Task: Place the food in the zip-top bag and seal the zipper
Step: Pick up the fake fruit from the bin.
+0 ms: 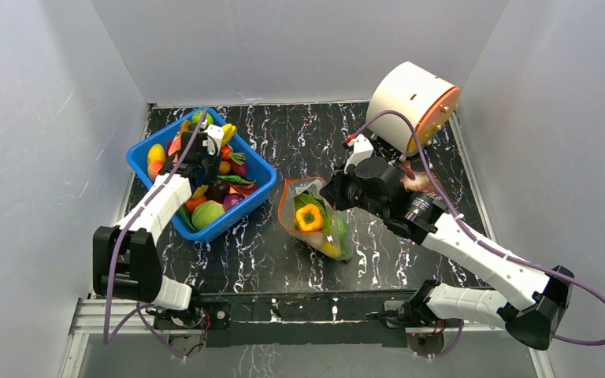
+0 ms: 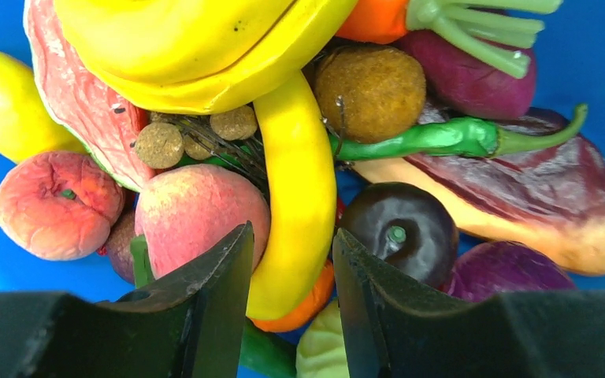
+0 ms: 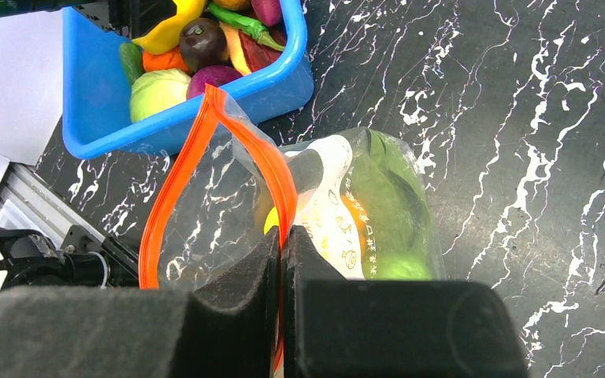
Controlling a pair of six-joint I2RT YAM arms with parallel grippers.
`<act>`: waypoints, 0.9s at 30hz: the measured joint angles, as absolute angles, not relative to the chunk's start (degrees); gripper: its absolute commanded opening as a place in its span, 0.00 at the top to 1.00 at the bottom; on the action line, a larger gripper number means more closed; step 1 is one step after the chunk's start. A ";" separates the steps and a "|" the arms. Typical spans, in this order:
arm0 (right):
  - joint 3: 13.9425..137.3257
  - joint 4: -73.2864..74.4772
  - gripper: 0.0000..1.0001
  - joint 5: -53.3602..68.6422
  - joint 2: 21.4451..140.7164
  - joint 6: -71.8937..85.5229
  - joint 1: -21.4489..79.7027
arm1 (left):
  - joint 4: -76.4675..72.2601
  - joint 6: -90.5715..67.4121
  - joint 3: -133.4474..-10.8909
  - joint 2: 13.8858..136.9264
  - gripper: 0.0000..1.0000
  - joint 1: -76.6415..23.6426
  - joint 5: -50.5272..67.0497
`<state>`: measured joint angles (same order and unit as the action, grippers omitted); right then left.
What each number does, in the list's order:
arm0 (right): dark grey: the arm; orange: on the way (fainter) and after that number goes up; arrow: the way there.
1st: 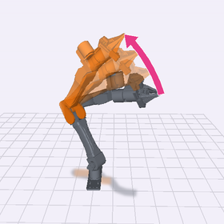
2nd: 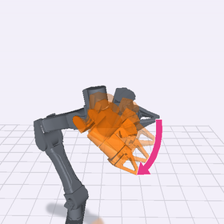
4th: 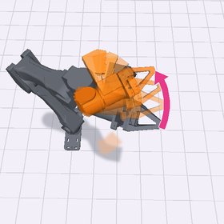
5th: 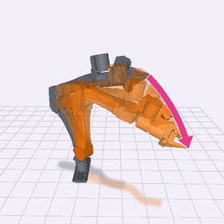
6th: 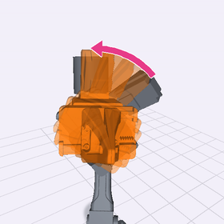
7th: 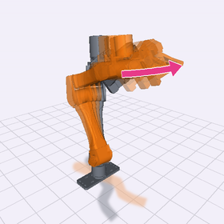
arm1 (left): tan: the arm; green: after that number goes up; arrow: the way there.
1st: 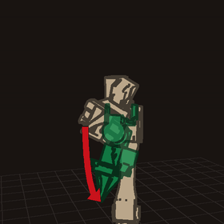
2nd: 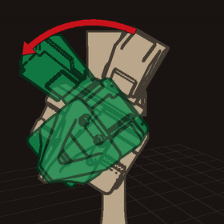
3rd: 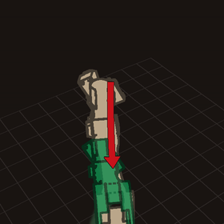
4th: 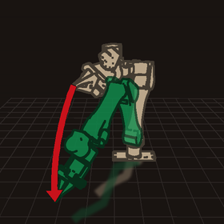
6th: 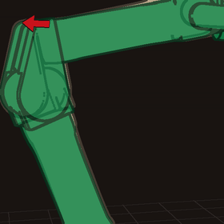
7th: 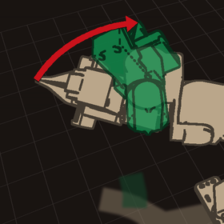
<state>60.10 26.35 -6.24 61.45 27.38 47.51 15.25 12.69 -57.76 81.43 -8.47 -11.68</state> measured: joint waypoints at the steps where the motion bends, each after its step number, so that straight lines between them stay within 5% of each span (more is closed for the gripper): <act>1: 60.10 26.35 1.00 -6.24 61.45 27.35 47.51 | 14.83 13.26 -57.78 82.21 0.60 -8.34 -11.92; 15: 60.10 26.35 1.00 -6.31 61.45 27.31 47.51 | 12.99 15.66 -59.29 88.14 0.51 -7.92 -11.44; 27: 60.10 26.35 1.00 -6.46 61.43 27.31 47.51 | 12.82 15.44 -61.06 92.23 0.75 -7.18 -10.50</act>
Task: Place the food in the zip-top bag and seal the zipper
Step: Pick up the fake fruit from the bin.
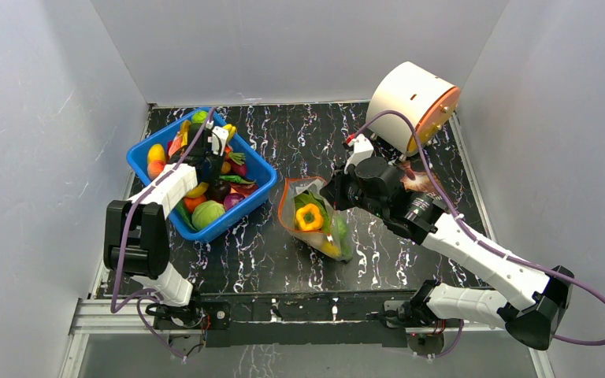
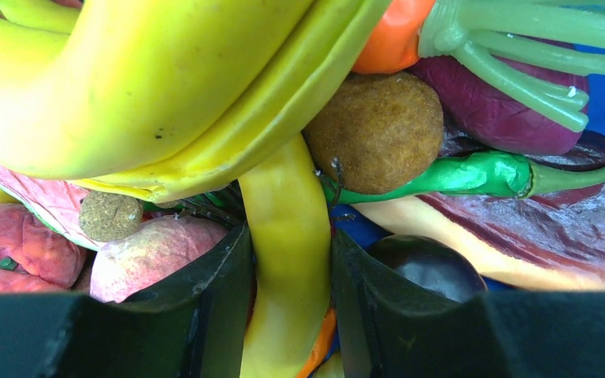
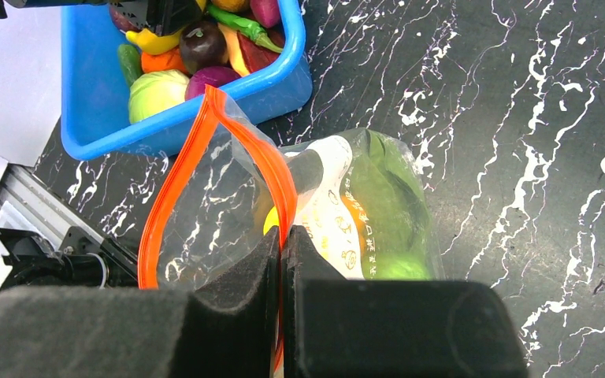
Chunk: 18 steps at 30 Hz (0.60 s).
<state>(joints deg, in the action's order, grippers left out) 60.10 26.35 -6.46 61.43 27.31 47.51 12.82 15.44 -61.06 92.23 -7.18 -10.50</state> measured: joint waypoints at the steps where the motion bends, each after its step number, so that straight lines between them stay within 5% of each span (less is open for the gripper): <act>1: 60.10 26.35 1.00 -6.48 61.41 27.31 47.51 | 12.88 15.44 -61.10 92.23 0.78 -7.18 -10.48; 18: 60.10 26.52 1.00 -6.74 60.90 27.31 47.51 | 19.99 11.60 -61.52 85.25 0.87 -6.92 -8.01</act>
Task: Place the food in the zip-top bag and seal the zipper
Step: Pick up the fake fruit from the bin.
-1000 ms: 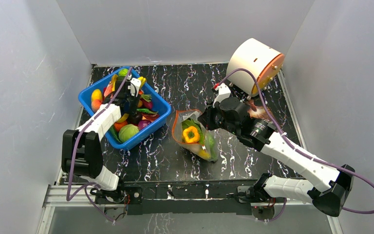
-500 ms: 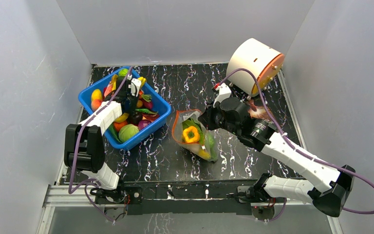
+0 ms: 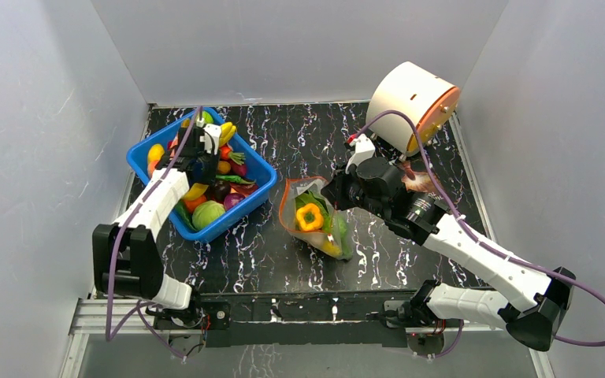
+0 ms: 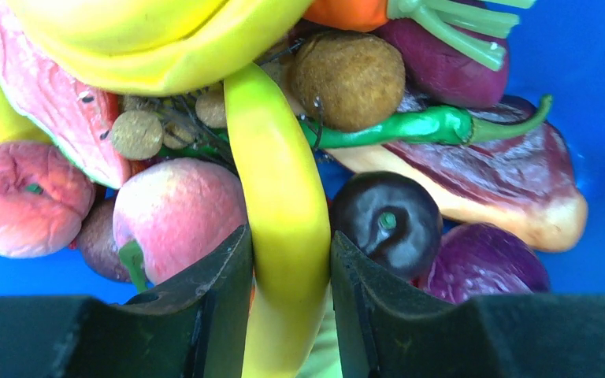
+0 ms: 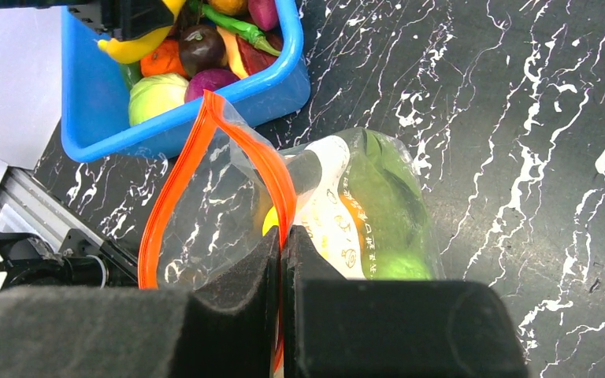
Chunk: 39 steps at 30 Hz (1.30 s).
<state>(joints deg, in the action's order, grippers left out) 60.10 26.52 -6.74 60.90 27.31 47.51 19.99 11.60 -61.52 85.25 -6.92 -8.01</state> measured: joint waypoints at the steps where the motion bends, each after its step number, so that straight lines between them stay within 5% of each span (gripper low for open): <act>1: 60.10 26.57 1.00 -6.92 60.90 27.31 47.51 | 20.75 11.09 -61.52 84.16 0.87 -6.92 -7.73; 26: 60.12 26.79 1.00 -7.75 61.91 28.91 47.51 | 26.92 1.87 -61.52 63.18 0.89 -6.90 15.68; 39: 60.10 25.32 1.00 -7.33 62.87 31.83 47.51 | 11.84 -12.82 -57.32 53.84 0.87 -6.92 35.68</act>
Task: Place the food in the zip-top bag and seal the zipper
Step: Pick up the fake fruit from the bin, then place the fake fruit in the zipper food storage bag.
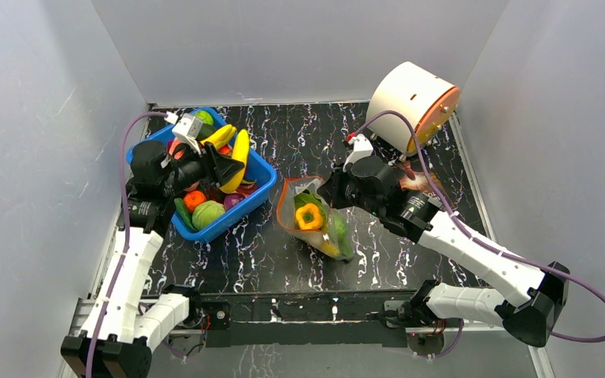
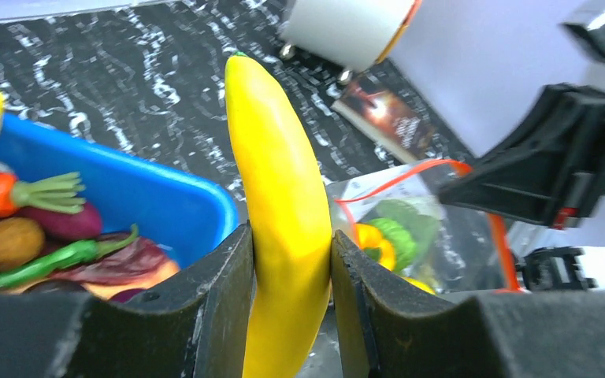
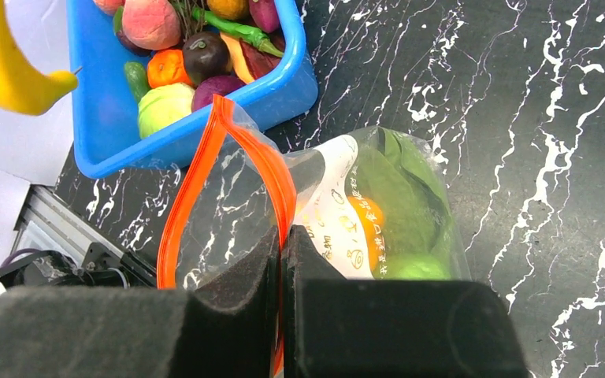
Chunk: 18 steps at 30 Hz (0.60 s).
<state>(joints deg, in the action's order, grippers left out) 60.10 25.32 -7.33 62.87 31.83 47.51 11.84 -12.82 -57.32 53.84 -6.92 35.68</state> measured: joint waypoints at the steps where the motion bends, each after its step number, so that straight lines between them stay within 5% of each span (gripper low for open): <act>1: 60.10 25.28 1.00 -7.29 62.92 31.97 47.51 | 10.13 -14.48 -56.40 52.99 0.87 -6.90 36.67; 18: 60.07 21.93 1.00 -5.17 63.57 35.31 47.51 | -23.33 -51.55 -44.18 44.31 0.91 -6.96 39.79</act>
